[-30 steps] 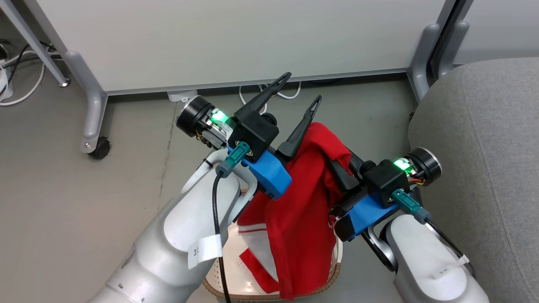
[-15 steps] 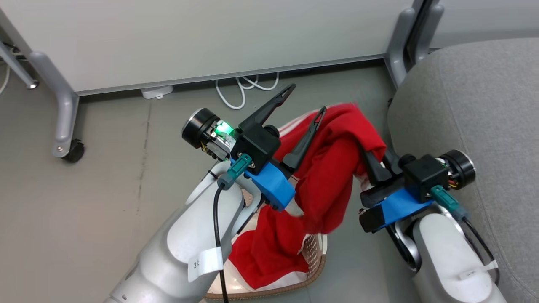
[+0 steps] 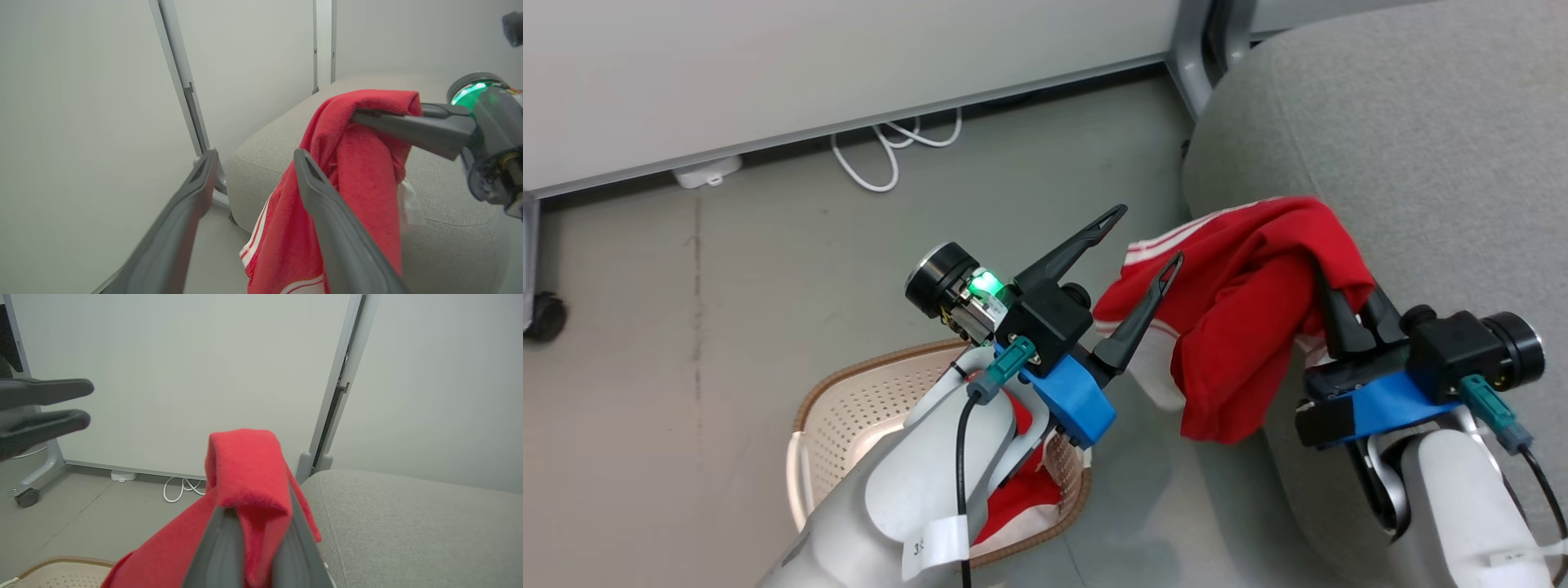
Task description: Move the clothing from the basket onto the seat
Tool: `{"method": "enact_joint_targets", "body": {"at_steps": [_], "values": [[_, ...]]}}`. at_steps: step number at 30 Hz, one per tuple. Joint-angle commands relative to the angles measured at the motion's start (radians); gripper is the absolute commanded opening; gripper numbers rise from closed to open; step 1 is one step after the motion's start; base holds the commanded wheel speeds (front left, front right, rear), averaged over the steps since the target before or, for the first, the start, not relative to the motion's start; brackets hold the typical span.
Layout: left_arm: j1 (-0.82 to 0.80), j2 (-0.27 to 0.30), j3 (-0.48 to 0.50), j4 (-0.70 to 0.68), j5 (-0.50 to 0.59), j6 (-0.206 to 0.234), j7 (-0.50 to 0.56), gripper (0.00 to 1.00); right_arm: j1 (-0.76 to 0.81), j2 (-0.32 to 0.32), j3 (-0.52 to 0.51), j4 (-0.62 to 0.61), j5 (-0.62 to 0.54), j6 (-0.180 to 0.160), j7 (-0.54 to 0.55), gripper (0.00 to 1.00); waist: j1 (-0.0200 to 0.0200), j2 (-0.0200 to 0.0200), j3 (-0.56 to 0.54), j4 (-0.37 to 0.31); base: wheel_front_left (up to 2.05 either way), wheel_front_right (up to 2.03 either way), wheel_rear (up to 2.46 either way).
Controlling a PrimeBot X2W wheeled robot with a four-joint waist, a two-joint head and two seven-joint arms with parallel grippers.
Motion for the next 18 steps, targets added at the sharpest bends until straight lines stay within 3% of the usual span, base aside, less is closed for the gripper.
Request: {"method": "enact_joint_targets", "body": {"at_steps": [1,18], "values": [[0.008,0.001,-0.002,-0.002,-0.002,-0.001,-0.003,1.00,0.013,-0.004,-0.007,-0.010,0.000,0.000,-0.001,0.00,0.0000,0.0000,0.016,-0.024,0.00,0.00,0.00],[0.002,0.018,-0.086,-0.006,-0.018,-0.002,-0.003,1.00,0.111,0.024,-0.152,-0.074,0.004,0.000,-0.001,0.00,0.0000,0.0000,0.063,-0.142,0.00,0.00,0.00]]}}
